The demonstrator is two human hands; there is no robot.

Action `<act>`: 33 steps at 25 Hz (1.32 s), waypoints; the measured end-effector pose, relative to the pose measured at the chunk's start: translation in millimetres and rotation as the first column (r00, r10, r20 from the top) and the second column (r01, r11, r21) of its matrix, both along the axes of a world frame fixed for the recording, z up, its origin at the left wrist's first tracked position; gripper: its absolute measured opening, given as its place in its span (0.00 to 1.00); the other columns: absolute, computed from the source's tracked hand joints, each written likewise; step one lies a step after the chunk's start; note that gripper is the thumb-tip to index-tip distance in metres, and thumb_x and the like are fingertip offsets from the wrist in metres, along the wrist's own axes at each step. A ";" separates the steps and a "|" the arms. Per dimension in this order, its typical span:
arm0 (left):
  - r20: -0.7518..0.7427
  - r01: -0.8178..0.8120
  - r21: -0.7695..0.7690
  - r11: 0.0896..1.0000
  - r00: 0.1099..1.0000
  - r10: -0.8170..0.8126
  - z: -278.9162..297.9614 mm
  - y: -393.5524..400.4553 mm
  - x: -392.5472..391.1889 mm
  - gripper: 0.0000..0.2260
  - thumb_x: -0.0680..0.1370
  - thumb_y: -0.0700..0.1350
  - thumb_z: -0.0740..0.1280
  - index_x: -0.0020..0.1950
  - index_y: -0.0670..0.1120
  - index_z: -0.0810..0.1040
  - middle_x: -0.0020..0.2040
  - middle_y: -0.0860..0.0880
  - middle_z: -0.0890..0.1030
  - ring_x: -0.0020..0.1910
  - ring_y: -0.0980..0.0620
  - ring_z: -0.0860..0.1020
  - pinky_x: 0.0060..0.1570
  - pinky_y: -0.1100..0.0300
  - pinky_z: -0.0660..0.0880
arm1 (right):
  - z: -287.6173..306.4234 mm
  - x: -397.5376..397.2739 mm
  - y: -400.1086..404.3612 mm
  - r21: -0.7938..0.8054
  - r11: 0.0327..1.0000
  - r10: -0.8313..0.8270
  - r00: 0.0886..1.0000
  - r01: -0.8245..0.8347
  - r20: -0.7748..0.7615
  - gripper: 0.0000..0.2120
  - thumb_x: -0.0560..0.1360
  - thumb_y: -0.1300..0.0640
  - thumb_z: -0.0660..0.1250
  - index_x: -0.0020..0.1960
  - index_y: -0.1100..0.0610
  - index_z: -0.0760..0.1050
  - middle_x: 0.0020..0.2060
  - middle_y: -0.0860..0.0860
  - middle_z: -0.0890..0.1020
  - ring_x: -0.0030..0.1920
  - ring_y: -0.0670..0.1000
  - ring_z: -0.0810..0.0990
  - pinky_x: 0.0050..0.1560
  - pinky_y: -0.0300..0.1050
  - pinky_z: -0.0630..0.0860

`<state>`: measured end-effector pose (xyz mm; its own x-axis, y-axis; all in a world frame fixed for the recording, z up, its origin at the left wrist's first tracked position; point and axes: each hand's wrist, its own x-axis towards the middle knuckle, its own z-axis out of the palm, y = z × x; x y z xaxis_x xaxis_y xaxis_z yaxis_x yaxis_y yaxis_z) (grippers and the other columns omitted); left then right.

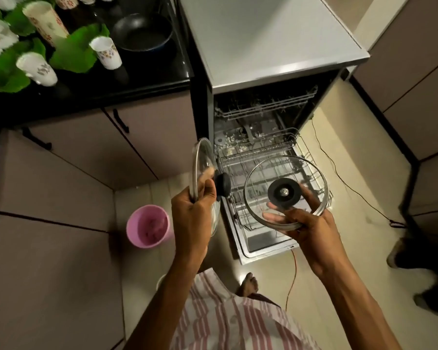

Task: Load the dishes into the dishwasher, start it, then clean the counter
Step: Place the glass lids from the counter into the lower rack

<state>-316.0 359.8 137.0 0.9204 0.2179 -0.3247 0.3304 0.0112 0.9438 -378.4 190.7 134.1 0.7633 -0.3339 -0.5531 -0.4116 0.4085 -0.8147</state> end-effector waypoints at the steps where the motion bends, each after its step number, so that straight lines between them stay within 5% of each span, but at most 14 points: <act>1: -0.009 -0.001 -0.008 1.000 1.000 0.001 -2.7 -9.8 -11.4 0.05 0.78 0.42 0.68 0.43 0.48 0.81 0.27 0.56 0.79 0.27 0.63 0.77 0.27 0.72 0.70 | -3.8 -11.4 -11.3 -0.011 1.000 0.007 1.000 -0.008 -0.018 0.26 0.74 0.73 0.59 0.64 0.47 0.72 0.50 0.62 0.85 0.49 0.63 0.84 0.53 0.55 0.78; 6: -0.089 0.019 -0.037 0.999 0.996 -0.022 -22.5 -46.5 -52.6 0.04 0.79 0.45 0.67 0.48 0.49 0.81 0.37 0.49 0.83 0.38 0.55 0.80 0.33 0.71 0.74 | -17.6 -48.9 -52.3 -0.043 0.998 0.036 0.993 -0.041 -0.111 0.31 0.65 0.68 0.68 0.65 0.48 0.72 0.49 0.61 0.85 0.50 0.63 0.84 0.57 0.58 0.77; 11: -0.161 0.061 -0.043 0.997 0.985 -0.068 -41.9 -71.3 -52.8 0.05 0.78 0.45 0.67 0.50 0.49 0.83 0.38 0.53 0.84 0.38 0.61 0.80 0.35 0.69 0.74 | -36.3 -51.9 -75.3 -0.069 0.997 0.001 0.984 -0.014 -0.178 0.28 0.74 0.72 0.61 0.68 0.49 0.71 0.48 0.60 0.85 0.47 0.61 0.85 0.56 0.57 0.77; 17: -0.161 0.217 -0.137 0.966 0.958 -0.238 -77.9 -102.2 -11.1 0.12 0.80 0.43 0.65 0.62 0.50 0.80 0.54 0.60 0.83 0.56 0.64 0.79 0.51 0.69 0.72 | -56.9 -33.6 -93.1 -0.077 0.995 -0.084 0.973 0.069 -0.213 0.27 0.75 0.72 0.57 0.66 0.48 0.71 0.49 0.61 0.85 0.48 0.63 0.85 0.57 0.59 0.77; 26: -0.209 0.277 -0.093 0.956 0.934 -0.291 -146.7 -162.5 23.8 0.11 0.79 0.48 0.65 0.61 0.54 0.80 0.43 0.66 0.82 0.46 0.67 0.78 0.45 0.70 0.72 | -122.4 -7.9 -170.9 -0.133 0.989 -0.103 0.951 0.066 -0.292 0.24 0.77 0.67 0.59 0.68 0.47 0.70 0.49 0.60 0.85 0.48 0.63 0.85 0.58 0.60 0.76; 29: -0.304 0.273 -0.028 0.962 0.914 -0.268 -193.8 -193.0 23.9 0.07 0.71 0.62 0.64 0.44 0.67 0.81 0.38 0.64 0.80 0.39 0.66 0.76 0.46 0.64 0.72 | -169.7 2.2 -219.1 -0.198 0.980 -0.090 0.945 0.028 -0.316 0.24 0.78 0.68 0.59 0.65 0.44 0.72 0.47 0.58 0.86 0.47 0.61 0.85 0.53 0.56 0.81; 31: -0.355 0.226 0.005 0.974 0.911 -0.209 -225.3 -217.6 21.9 0.11 0.68 0.67 0.66 0.39 0.63 0.82 0.38 0.60 0.81 0.38 0.63 0.76 0.45 0.62 0.73 | -206.1 10.6 -255.5 -0.259 0.966 -0.073 0.937 -0.020 -0.342 0.23 0.79 0.67 0.60 0.67 0.45 0.71 0.47 0.58 0.86 0.46 0.61 0.85 0.50 0.52 0.82; 33: -0.368 0.158 -0.044 0.987 0.915 -0.163 -252.8 -245.1 22.1 0.11 0.73 0.60 0.70 0.47 0.55 0.84 0.43 0.54 0.84 0.43 0.58 0.80 0.43 0.65 0.75 | -245.4 22.9 -292.7 -0.332 0.941 -0.061 0.925 -0.072 -0.375 0.22 0.79 0.67 0.61 0.68 0.48 0.71 0.46 0.59 0.85 0.43 0.60 0.86 0.45 0.50 0.83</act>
<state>-293.9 114.7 -115.8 0.7565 0.0708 -0.6502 0.6538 -0.0593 0.7543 -355.6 -102.0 -111.2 0.5242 -0.5455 -0.6540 -0.7140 0.1371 -0.6866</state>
